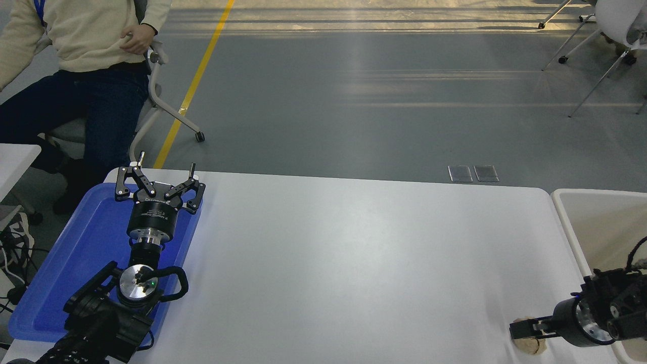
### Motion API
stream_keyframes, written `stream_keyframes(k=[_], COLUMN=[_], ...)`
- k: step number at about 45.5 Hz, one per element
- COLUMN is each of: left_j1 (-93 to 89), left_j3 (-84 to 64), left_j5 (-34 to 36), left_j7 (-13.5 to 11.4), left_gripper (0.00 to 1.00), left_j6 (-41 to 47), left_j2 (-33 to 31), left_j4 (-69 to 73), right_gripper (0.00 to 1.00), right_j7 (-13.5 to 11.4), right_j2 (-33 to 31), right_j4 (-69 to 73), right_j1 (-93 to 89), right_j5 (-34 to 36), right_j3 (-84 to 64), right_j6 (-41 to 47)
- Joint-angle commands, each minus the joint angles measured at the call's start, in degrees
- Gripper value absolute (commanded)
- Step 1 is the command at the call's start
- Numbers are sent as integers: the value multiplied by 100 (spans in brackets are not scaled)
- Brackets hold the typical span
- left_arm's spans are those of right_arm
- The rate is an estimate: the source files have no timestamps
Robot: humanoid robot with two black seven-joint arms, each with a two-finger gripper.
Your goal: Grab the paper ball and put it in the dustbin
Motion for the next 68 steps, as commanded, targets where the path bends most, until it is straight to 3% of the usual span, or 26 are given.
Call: stream_keyframes(k=[1, 6, 11, 15, 18, 21, 23, 24, 42, 68], left_j1=[0, 0, 0, 0, 0, 0, 0, 0, 0, 0], left_j3=[0, 0, 0, 0, 0, 0, 0, 0, 0, 0], left_j5=[0, 0, 0, 0, 0, 0, 0, 0, 0, 9], left_j7=[0, 0, 0, 0, 0, 0, 0, 0, 0, 17], left_gripper=[100, 100, 100, 100, 100, 100, 100, 100, 100, 100], left_j6=[2, 2, 2, 2, -7, 2, 2, 2, 2, -7], left_j2=[0, 0, 0, 0, 0, 0, 0, 0, 0, 0], left_j4=[0, 0, 0, 0, 0, 0, 0, 0, 0, -9], right_gripper=[84, 72, 49, 42, 26, 17, 1, 0, 0, 0], right_j7=[9, 9, 9, 17, 17, 35, 35, 35, 88, 228], right_j2=[54, 54, 63, 54, 54, 54, 54, 54, -113, 54], right_j4=[-59, -76, -85, -103, -129, -129, -129, -138, 169, 2798], right_j1=[-46, -98, -160, -195, -195, -195, -186, -186, 401, 4769], right_j5=[-28, -37, -45, -45, -45, -54, -54, -54, -37, -45], right_j3=[41, 76, 120, 112, 112, 112, 112, 112, -415, -2428], right_j6=[-6, -6, 3, -6, -6, -6, -6, -6, 21, 451])
